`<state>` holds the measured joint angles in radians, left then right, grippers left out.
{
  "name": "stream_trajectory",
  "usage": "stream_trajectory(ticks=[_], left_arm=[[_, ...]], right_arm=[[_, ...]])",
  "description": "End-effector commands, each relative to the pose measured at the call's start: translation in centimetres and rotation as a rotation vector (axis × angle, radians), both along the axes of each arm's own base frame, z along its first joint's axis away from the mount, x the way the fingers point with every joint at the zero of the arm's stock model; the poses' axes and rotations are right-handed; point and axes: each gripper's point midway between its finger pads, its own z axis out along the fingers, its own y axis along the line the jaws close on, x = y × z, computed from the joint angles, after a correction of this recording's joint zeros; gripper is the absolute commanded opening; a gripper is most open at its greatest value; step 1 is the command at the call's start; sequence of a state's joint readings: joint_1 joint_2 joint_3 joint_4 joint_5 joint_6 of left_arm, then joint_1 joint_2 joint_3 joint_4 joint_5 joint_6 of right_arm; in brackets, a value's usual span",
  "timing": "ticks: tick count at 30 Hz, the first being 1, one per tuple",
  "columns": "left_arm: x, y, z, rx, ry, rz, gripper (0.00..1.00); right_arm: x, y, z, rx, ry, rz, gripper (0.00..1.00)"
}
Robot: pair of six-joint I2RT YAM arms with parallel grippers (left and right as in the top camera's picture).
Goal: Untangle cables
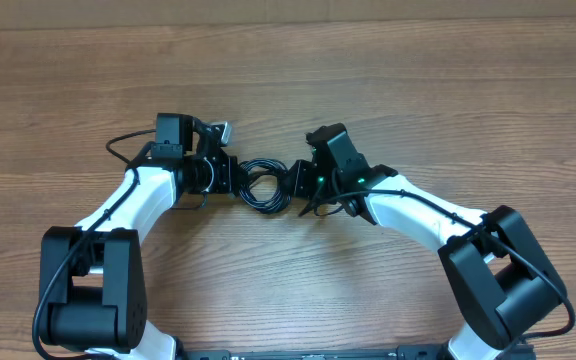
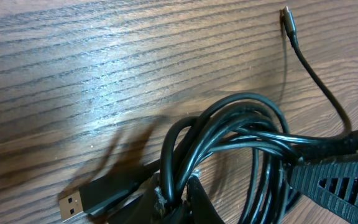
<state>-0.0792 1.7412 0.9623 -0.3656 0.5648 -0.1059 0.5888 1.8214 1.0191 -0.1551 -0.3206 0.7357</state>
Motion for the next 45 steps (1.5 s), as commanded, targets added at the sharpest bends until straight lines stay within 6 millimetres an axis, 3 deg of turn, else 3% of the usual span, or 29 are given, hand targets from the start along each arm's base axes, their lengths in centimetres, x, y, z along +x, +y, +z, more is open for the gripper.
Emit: stream_trajectory(ticks=[1, 3, 5, 8, 10, 14, 15, 17, 19, 22, 24, 26, 28, 37, 39, 41, 45], left_arm=[[0.1, -1.0, 0.6, -0.047, 0.019, 0.018, 0.04], [0.2, -0.9, 0.7, -0.050, 0.020, 0.026, 0.04], [0.7, -0.3, 0.4, -0.025, 0.031, 0.083, 0.04], [1.3, 4.3, -1.7, 0.177, 0.102, 0.367, 0.04], [1.4, 5.6, -2.1, 0.236, 0.107, 0.428, 0.04], [1.4, 5.6, -2.1, 0.234, 0.106, 0.426, 0.04], [1.4, 5.6, -2.1, 0.233, 0.106, 0.426, 0.04], [1.4, 5.4, -2.0, 0.225, 0.105, 0.422, 0.04], [1.6, 5.4, -1.9, 0.221, 0.098, 0.422, 0.04], [1.5, 5.1, -1.8, 0.204, 0.102, 0.412, 0.05], [1.4, 4.0, -1.6, 0.168, 0.091, 0.337, 0.15], [1.3, 3.0, -1.2, 0.141, 0.060, 0.245, 0.18], [1.2, 2.6, -1.1, 0.129, 0.044, 0.202, 0.18], [1.0, 0.5, -0.1, 0.033, 0.011, 0.089, 0.09], [1.1, 1.1, -0.3, 0.065, 0.008, 0.107, 0.09], [1.5, 2.6, -1.0, 0.146, 0.010, 0.167, 0.09], [0.8, 3.5, -1.7, 0.191, 0.059, 0.210, 0.06]], right_arm=[[1.6, -0.1, 1.0, -0.041, -0.093, -0.050, 0.04], [1.9, -0.6, 0.8, -0.070, -0.101, -0.072, 0.04], [0.9, 0.3, 0.8, -0.047, -0.083, -0.025, 0.04], [-0.6, 2.0, 1.1, -0.039, -0.134, 0.127, 0.04], [-0.8, 2.3, 1.1, -0.043, -0.142, 0.144, 0.04], [-1.3, 2.7, 1.3, -0.049, -0.192, 0.243, 0.04], [-1.3, 2.7, 1.3, -0.050, -0.193, 0.243, 0.10], [-1.3, 2.7, 1.3, -0.050, -0.193, 0.242, 0.34], [-1.2, 2.6, 1.2, -0.054, -0.194, 0.239, 0.41], [0.0, 1.5, 0.8, -0.123, -0.221, 0.170, 0.41], [1.0, 1.1, 0.3, -0.139, -0.224, 0.100, 0.41], [1.3, 1.2, -0.9, -0.136, -0.200, 0.074, 0.41], [1.2, 1.4, -2.2, -0.116, -0.151, 0.047, 0.40], [0.8, 1.9, -3.4, -0.100, -0.125, 0.070, 0.41], [0.8, 1.9, -3.4, -0.097, -0.122, 0.067, 0.40], [0.8, 2.0, -3.3, -0.078, -0.091, 0.031, 0.29], [0.5, 2.3, -3.2, -0.063, -0.083, 0.044, 0.35]])
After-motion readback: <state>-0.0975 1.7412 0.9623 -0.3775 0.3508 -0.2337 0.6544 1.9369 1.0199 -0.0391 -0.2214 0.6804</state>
